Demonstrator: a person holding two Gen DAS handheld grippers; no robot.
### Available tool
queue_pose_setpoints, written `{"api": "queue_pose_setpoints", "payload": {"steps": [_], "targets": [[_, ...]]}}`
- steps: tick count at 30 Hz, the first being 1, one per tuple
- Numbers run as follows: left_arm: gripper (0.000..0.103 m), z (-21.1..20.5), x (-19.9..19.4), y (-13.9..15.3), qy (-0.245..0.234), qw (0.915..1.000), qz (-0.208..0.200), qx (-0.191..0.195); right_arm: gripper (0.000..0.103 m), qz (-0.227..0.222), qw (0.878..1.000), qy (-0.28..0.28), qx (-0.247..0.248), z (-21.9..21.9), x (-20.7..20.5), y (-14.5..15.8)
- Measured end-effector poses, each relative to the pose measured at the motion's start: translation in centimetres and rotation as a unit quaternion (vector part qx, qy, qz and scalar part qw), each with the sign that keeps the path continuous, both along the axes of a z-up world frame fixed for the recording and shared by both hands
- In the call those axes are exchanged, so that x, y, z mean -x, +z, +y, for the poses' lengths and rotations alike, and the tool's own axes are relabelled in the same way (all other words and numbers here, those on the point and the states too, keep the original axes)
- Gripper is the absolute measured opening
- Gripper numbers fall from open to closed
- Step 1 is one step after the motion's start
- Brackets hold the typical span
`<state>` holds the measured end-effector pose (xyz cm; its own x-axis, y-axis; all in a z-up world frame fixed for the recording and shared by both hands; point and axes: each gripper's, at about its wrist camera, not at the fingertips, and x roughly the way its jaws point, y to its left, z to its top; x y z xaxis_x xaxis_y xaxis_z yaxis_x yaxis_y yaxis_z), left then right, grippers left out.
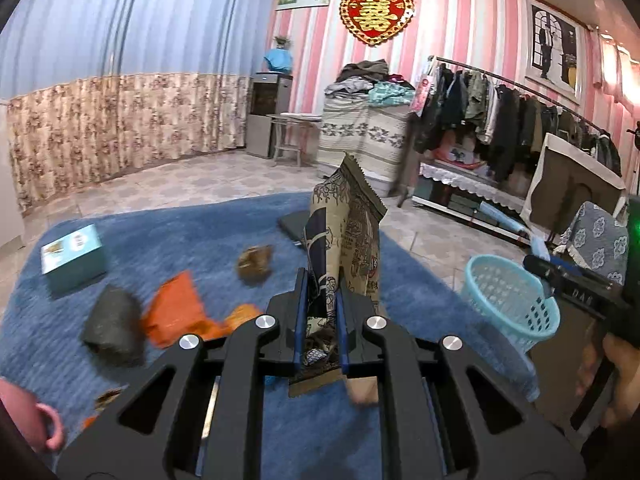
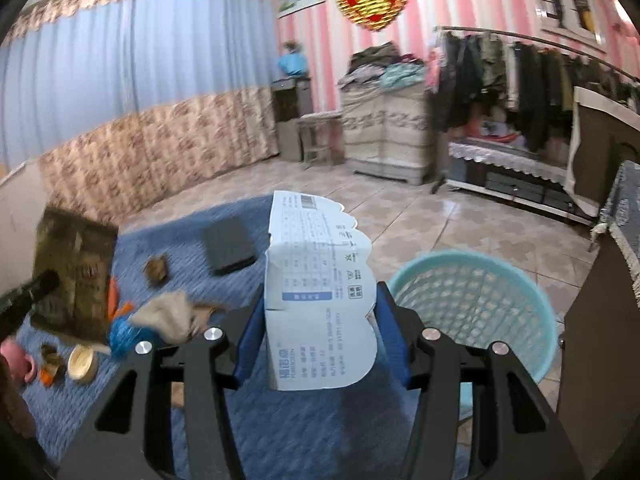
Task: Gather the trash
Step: 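Carry the wrapper bag and receipt in both tools over the light-blue basket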
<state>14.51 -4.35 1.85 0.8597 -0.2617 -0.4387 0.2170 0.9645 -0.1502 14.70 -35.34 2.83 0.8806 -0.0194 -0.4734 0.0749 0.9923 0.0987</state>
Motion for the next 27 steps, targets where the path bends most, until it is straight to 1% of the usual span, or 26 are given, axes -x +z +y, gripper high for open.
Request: {"api": "queue_pose_setpoints", "payload": {"steps": [2,5,8,11,13,17,19,21,24,27], "targets": [[0.011,-1.3,-1.0,0.2,-0.010,0.9999,0.000,0.006,0.052,-0.011,1.000,-0.014,-0.004,-1.6,-0.6,1.1],[0.011,-3.8,-1.9,0.7,-0.024,0.9996,-0.011,0.005,0.052,-0.025,0.999,-0.035,-0.007,-4.1,-1.7,2.0],[0.011,-6.0,-2.8,0.9,-0.039,0.9991,-0.016,0.003,0.052,-0.032,0.998,-0.061,-0.003,-6.2,-2.0,2.1],[0.011,-8.1,-4.0,0.6,-0.050,0.9987,-0.010,0.005,0.052,-0.031,0.996,-0.083,-0.001,-8.1,-2.0,0.9],[0.011,-9.6,-4.5,0.3,-0.058,0.9983,-0.008,0.002,0.052,-0.023,0.995,-0.097,-0.002,-9.0,-1.6,-0.6],[0.011,-12.7,-5.3,-0.4,-0.074,0.9972,-0.009,-0.006,0.052,-0.009,0.994,-0.105,-0.001,-10.8,-2.0,-2.1],[0.011,-14.3,-5.7,-0.7,-0.082,0.9966,-0.008,-0.006,0.052,-0.007,0.994,-0.109,-0.005,-11.9,-2.0,-2.5],[0.011,-15.8,-6.2,-1.4,-0.089,0.9960,-0.006,-0.005,0.052,0.000,0.993,-0.120,0.002,-12.8,-1.9,-3.3],[0.011,-18.0,-7.2,-2.4,-0.102,0.9947,0.012,0.004,0.052,0.011,0.990,-0.142,0.010,-14.7,-1.7,-4.1],[0.011,-20.2,-8.1,-3.0,-0.118,0.9928,0.019,0.002,0.052,0.016,0.986,-0.163,0.002,-16.9,-1.2,-5.0]]}}
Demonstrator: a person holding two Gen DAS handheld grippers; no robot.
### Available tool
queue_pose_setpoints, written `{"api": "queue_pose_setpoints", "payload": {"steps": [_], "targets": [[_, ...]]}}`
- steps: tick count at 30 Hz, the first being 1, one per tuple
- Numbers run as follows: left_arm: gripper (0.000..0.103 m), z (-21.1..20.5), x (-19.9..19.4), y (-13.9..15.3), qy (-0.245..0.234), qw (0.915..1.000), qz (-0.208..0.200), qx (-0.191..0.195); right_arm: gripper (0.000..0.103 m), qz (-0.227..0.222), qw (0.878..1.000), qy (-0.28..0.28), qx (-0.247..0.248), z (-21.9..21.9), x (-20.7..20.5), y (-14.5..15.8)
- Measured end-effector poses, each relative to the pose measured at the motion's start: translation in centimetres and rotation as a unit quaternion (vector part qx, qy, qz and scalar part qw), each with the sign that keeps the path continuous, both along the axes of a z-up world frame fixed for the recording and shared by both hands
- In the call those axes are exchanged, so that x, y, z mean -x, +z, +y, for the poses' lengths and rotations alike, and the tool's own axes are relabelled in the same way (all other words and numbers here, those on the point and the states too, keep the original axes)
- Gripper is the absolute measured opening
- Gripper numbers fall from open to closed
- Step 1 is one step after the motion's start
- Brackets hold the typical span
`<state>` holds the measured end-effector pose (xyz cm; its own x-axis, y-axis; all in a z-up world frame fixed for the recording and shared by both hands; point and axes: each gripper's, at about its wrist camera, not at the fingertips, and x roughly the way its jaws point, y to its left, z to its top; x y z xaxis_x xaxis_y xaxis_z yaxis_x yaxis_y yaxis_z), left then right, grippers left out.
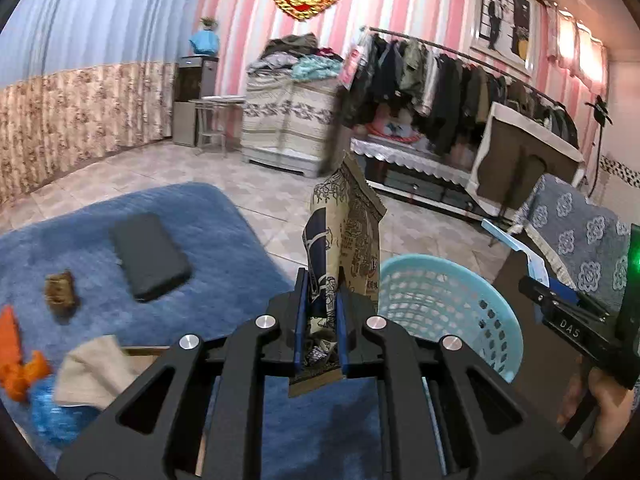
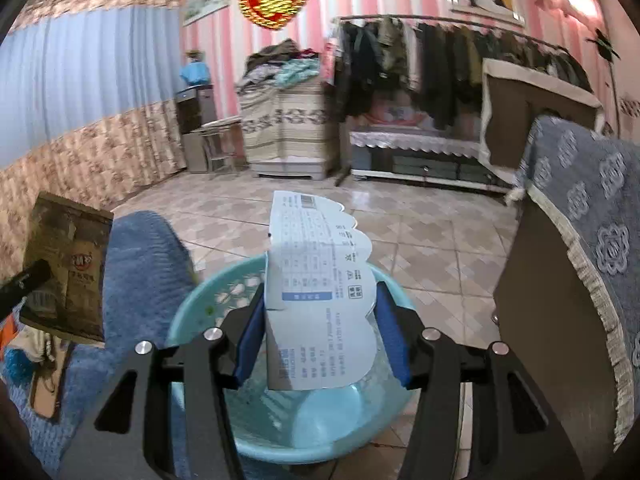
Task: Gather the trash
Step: 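Carry the wrapper bag and receipt in both tools over the light-blue basket, then open both tools to drop the wrapper bag and receipt into the basket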
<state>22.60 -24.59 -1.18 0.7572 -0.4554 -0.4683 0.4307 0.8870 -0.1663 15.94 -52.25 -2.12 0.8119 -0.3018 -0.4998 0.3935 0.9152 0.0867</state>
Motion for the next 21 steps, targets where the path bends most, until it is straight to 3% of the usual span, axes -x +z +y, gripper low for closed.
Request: {"api": "queue_pose_setpoints", "payload": {"steps": [10,17,19,21], "targets": [[0.011,-8.3,-1.4,-2.7,-0.060,0.9980,0.011,-0.019,0.052,0.021,0.999,-0.023,-0.011,-2.7,-1.1,-2.1],[0.012,-11.5,-1.8,-3.7,-0.079,0.9960,0.005,-0.042,0.052,0.023,0.999,-0.038,-0.028,-3.4,-0.7,-2.7],[0.025,-11.6,-2.2,-3.7,-0.079,0.9959,0.006,-0.043,0.052,0.024,0.999,-0.039,-0.026,-3.4,-0.7,-2.7],[0.052,-11.6,-2.4,-3.6,-0.073,0.9964,0.004,-0.042,0.052,0.026,0.999,-0.039,-0.026,-3.5,-0.7,-2.9]]}}
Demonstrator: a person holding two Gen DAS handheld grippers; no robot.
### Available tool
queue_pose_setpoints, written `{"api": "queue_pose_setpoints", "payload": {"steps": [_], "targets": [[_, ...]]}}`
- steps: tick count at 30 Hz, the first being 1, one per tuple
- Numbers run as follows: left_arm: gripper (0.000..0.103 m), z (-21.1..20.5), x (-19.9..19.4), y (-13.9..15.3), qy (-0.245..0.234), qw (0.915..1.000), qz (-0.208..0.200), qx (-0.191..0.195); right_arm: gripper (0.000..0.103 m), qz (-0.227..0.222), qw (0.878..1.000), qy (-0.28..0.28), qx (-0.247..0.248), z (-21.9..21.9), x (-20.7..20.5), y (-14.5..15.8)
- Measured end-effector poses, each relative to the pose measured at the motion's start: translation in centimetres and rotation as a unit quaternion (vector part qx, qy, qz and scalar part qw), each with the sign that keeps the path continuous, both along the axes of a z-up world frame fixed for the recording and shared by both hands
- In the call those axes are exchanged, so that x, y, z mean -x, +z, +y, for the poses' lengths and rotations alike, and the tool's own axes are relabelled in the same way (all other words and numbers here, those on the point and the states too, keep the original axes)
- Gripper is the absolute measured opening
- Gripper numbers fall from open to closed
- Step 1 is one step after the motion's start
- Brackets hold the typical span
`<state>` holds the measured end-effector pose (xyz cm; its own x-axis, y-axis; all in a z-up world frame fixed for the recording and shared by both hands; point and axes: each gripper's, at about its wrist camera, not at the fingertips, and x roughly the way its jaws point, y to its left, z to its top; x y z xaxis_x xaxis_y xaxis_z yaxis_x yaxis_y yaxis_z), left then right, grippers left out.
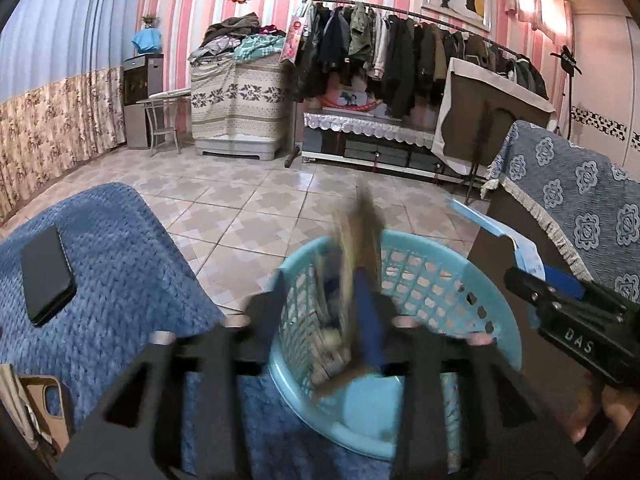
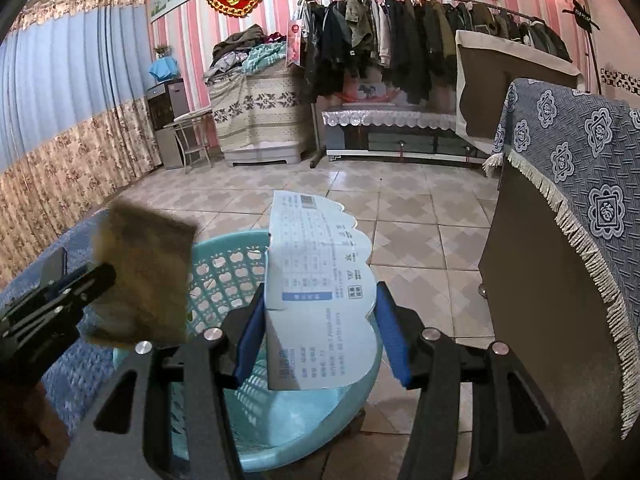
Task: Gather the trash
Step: 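Open both tools to drop the wrapper bag and receipt into the basket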
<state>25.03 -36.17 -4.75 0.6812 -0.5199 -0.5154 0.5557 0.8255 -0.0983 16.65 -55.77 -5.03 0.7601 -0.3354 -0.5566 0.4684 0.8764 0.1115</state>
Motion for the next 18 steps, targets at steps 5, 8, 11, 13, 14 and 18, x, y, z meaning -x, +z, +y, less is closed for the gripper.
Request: {"api": "queue_pose_setpoints", "payload": {"steps": [5,8,11,13,14,18], "targets": [[0.072,1.2,-0.3,0.9,0.027,0.9994,-0.020,-0.001,0.052,0.009,1.000,0.004,0.004,0.4,-0.3,-0.3],[0.089,2.4,-0.5,1.8,0.053,0.9979,-0.037,-0.001,0.052,0.014,1.000,0.007,0.004,0.7,-0.7,-0.5],[0.095,3.3,-0.5,2.5,0.078,0.9951,-0.059,-0.013,0.052,0.021,1.000,0.013,0.002,1.2,-1.2,-0.9],[0.096,4.0,-0.7,2.8,0.085,0.9946,-0.058,-0.012,0.052,0.026,0.999,0.018,0.000,1.4,-1.6,-1.1],[0.097,4.2,-0.8,3.0,0.088,0.9945,-0.056,-0.011,0.052,0.030,0.999,0.023,0.000,1.6,-1.9,-1.3],[0.097,5.4,-1.1,3.1,0.102,0.9936,-0.047,-0.012,0.052,0.042,0.998,0.036,0.006,2.9,-2.7,-1.6]]}}
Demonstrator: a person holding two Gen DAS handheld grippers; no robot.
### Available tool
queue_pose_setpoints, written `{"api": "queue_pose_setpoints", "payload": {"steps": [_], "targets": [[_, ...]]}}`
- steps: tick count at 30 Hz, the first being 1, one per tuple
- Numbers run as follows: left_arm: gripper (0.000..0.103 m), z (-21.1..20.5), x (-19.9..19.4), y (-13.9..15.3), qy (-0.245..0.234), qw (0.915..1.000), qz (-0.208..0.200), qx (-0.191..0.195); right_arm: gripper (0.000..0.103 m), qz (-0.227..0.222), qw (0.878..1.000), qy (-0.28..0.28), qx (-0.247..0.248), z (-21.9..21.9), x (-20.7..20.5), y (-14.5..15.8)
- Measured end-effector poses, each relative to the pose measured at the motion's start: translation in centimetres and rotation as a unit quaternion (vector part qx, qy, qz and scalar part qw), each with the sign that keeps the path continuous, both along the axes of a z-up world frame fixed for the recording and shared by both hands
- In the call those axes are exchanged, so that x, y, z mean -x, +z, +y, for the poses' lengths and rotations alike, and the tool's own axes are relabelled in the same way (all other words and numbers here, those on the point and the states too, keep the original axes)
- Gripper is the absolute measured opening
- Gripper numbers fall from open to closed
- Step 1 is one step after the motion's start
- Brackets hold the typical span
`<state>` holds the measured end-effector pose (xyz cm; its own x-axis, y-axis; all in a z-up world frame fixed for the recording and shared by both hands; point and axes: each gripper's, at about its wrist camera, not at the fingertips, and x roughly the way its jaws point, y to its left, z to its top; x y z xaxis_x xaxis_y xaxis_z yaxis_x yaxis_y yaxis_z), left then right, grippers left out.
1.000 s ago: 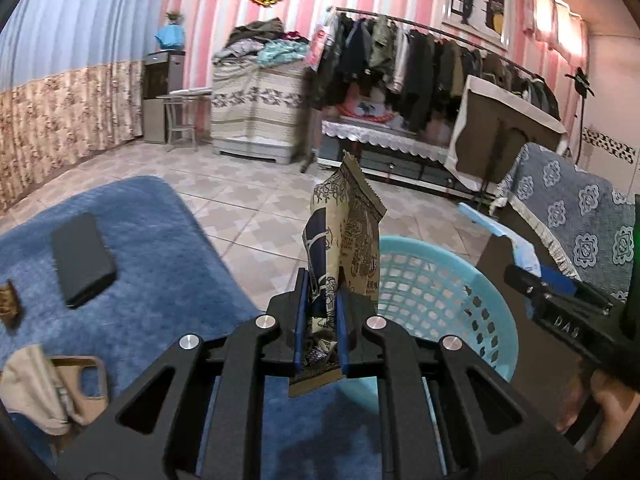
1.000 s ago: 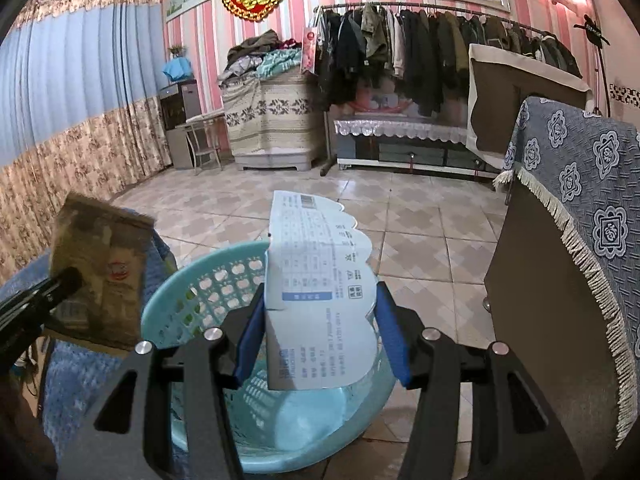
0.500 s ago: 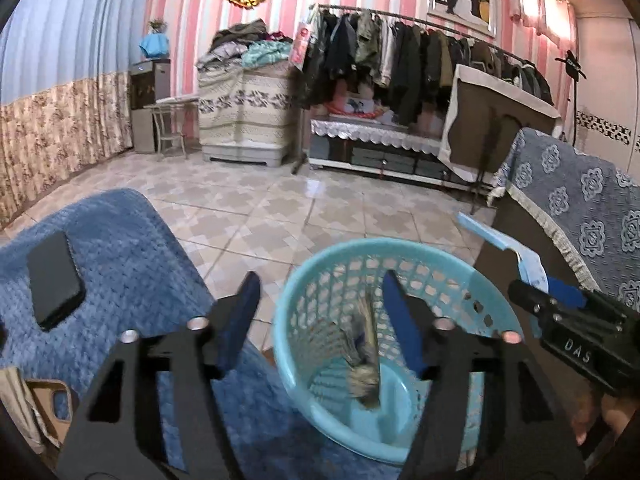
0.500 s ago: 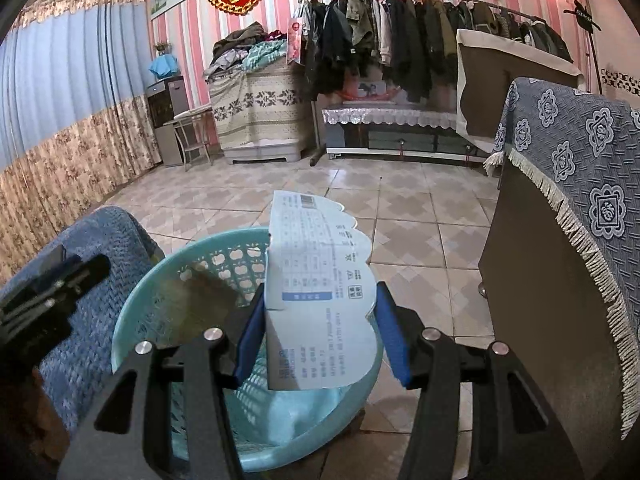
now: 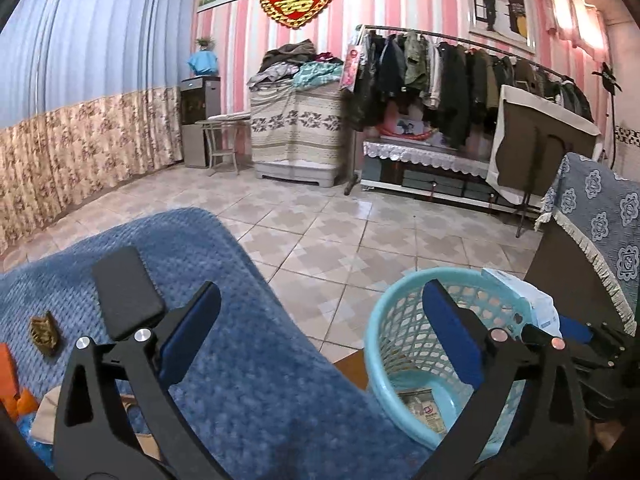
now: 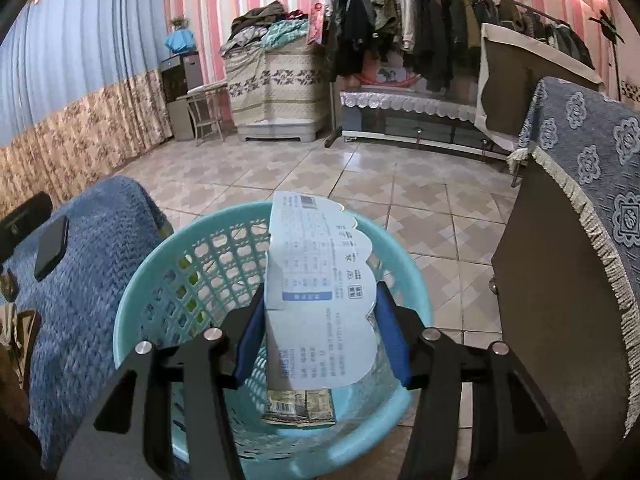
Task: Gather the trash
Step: 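Open both tools to drop the wrapper bag and receipt into the basket, then move both tools back over the rug toward the remaining items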
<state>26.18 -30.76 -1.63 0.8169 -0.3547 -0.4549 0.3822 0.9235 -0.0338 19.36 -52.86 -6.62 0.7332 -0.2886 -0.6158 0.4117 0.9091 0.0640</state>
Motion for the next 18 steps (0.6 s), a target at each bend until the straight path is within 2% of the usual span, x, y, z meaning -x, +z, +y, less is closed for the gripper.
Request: {"api": "queue_pose_setpoints", "payload": {"steps": [4,6,7,12,18], "targets": [[0.097,1.1,0.0,0.3,0.014,0.9999,0.001,-0.003,0.057,0.002,1.000,0.009,0.003,0.9,-0.6,-0.1],[0.097,1.7,0.1,0.3,0.018,0.9998,0.002,-0.001,0.077,-0.004,1.000,0.012,0.002,1.0,-0.8,0.0],[0.098,2.2,0.2,0.5,0.024,0.9997,0.001,-0.001,0.080,-0.008,1.000,0.010,0.005,1.2,-0.8,0.1],[0.098,3.9,0.7,0.8,0.038,0.9993,0.000,-0.001,0.088,-0.012,1.000,0.007,0.018,2.0,-0.8,0.4],[0.098,6.4,2.1,1.3,0.057,0.9983,-0.006,-0.006,0.089,-0.022,1.000,0.014,0.016,2.3,-0.5,0.9]]}}
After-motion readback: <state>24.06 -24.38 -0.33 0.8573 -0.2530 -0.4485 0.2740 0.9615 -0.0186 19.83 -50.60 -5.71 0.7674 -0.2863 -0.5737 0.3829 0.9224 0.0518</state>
